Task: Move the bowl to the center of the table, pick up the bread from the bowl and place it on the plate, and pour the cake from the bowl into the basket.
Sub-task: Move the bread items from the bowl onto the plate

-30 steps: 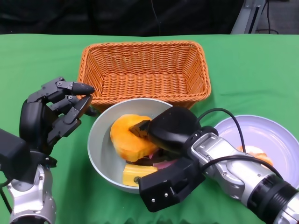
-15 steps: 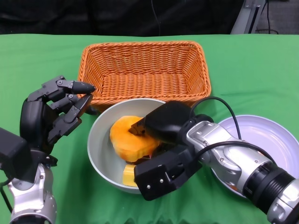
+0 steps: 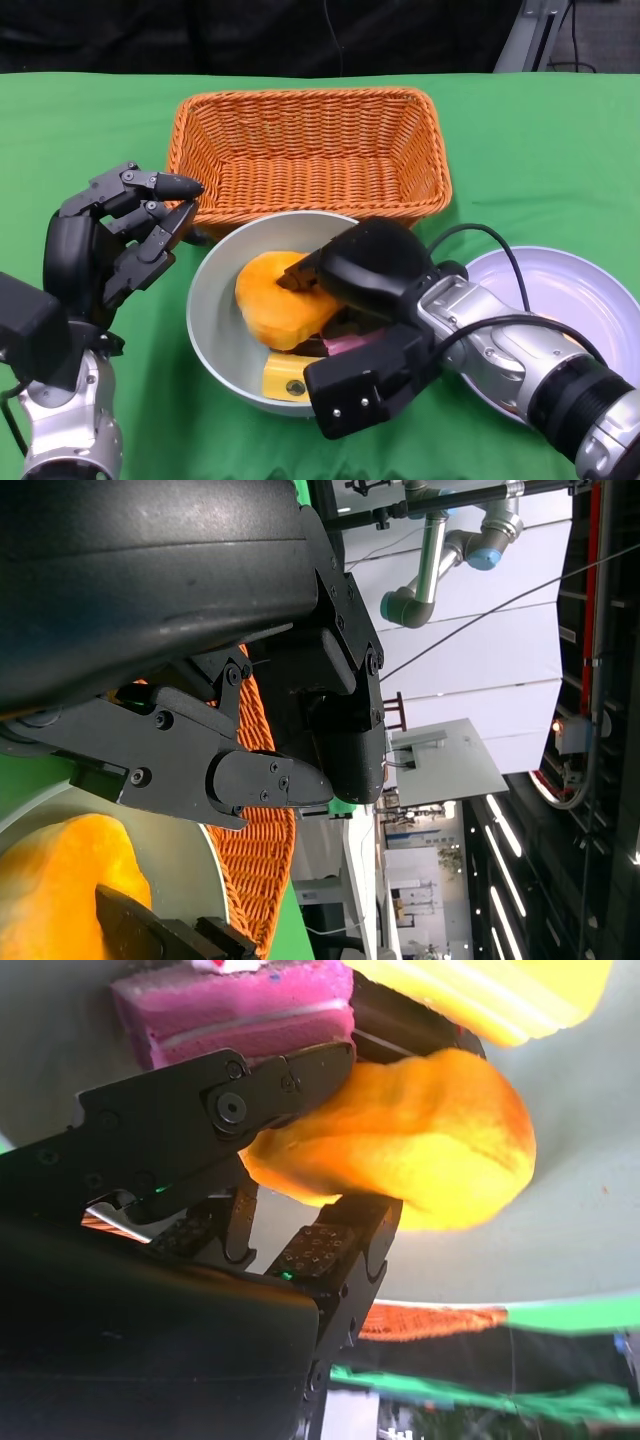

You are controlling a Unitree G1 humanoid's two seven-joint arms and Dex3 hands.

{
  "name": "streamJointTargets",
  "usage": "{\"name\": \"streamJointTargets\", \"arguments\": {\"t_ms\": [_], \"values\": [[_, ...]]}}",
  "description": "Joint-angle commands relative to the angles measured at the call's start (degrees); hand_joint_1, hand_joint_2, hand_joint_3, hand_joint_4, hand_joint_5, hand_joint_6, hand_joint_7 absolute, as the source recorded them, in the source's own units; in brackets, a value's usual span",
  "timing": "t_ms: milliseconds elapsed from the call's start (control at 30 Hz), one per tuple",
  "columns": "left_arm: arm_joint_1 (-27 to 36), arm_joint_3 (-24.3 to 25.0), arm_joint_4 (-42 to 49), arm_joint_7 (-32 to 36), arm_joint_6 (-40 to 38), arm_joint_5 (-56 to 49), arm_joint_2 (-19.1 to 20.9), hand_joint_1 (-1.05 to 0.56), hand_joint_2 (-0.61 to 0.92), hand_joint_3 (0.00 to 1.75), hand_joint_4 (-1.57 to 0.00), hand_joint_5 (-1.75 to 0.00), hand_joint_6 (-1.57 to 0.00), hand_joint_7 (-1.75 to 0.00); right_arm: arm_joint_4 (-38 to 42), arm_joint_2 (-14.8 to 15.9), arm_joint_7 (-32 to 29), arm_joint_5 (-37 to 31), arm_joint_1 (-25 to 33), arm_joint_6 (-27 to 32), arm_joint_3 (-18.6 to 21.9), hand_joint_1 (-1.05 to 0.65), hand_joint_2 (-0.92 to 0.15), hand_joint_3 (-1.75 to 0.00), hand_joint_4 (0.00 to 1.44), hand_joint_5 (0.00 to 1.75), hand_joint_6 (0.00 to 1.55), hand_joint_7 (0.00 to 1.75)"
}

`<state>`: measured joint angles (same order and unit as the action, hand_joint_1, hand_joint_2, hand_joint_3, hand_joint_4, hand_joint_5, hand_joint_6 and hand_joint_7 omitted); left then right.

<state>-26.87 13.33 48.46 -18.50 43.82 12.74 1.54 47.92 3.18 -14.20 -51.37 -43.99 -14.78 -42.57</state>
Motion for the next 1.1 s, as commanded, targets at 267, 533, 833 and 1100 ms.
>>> {"name": "streamJointTargets", "arguments": {"t_ms": [267,533,833,1100], "values": [[-0.79,0.11,0.27,1.12,1.29,-0.58,0.66,-0.24,0.92,0.27,-0.85,-1.34,-0.96,-0.81,7.02,-0.92,-11.68,-0.12,0.33,-6.02,-0.65,-0.29,-0.83,0.00,0.85,1.09,1.18,0.02],[-0.89,0.34,0.63,0.53,1.18,-0.38,0.93,-0.25,0.92,0.27,-0.85,-1.32,-0.95,-0.81,6.73,-0.64,-10.85,3.24,0.04,-9.14,2.04,-0.25,-0.89,-0.01,0.89,0.86,1.14,0.00],[-0.89,0.65,0.37,0.85,0.77,-0.13,1.07,-0.26,0.92,0.28,-0.85,-1.33,-0.95,-0.80,-5.11,3.77,-1.18,8.79,3.21,-10.48,6.86,-0.24,-0.92,-0.05,0.99,0.53,1.13,0.00],[-1.32,1.02,0.99,-0.20,0.67,1.03,1.41,-0.23,0.92,0.28,-0.83,-1.33,-0.95,-0.81,-16.89,7.18,4.42,11.57,8.43,-10.13,11.29,-0.22,-0.92,-0.01,0.98,0.76,1.16,0.01]]}}
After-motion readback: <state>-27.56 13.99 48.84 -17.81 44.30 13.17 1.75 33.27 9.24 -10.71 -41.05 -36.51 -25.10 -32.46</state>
